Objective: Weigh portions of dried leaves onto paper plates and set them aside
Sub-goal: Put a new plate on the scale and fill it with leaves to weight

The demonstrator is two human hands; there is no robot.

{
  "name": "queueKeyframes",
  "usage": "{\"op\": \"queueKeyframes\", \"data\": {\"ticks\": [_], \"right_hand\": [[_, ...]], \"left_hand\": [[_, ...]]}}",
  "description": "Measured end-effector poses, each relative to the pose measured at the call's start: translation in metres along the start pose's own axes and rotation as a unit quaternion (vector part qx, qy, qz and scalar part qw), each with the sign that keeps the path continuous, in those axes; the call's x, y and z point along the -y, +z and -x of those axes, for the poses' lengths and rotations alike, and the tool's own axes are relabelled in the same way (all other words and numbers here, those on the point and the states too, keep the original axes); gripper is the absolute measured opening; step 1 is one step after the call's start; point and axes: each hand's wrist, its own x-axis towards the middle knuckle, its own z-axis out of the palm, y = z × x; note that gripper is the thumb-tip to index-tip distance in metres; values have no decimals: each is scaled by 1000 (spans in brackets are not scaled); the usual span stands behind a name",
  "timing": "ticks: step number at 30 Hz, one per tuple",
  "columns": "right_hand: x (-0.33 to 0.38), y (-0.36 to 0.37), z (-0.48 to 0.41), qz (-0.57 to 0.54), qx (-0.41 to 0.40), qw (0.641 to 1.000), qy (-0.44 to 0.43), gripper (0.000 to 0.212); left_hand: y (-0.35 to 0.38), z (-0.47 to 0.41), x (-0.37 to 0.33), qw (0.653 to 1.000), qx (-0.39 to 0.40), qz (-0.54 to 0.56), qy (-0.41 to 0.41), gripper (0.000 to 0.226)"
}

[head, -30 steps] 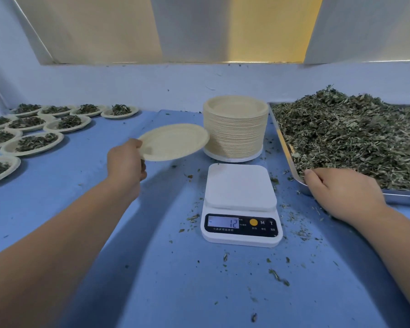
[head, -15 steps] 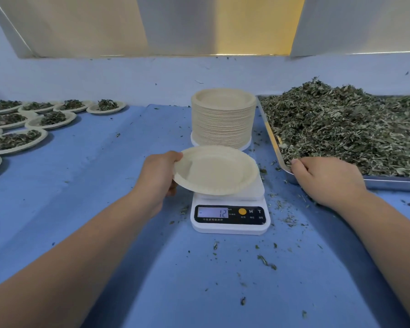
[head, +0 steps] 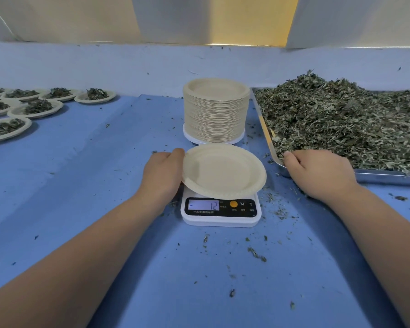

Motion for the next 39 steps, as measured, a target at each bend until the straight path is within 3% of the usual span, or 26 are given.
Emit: {"op": "queueKeyframes", "data": {"ticks": [6,22,27,39], "right_hand": [[1,-2,2,-15,10,1000,-6,53],[2,-4,2,-12,26,1000,0,54],[2,-4,3,-21,21,1000,-1,51],[0,-3,3,-51,10,999,8,39]], "left_hand": [[-7,-7,1,999,-34,1,-22,40],[-10,4,1,997,-63,-32,4,30],[-9,8,0,997,-70,-24,9,39],[-8,14,0,996,-77,-22,29,31]]}}
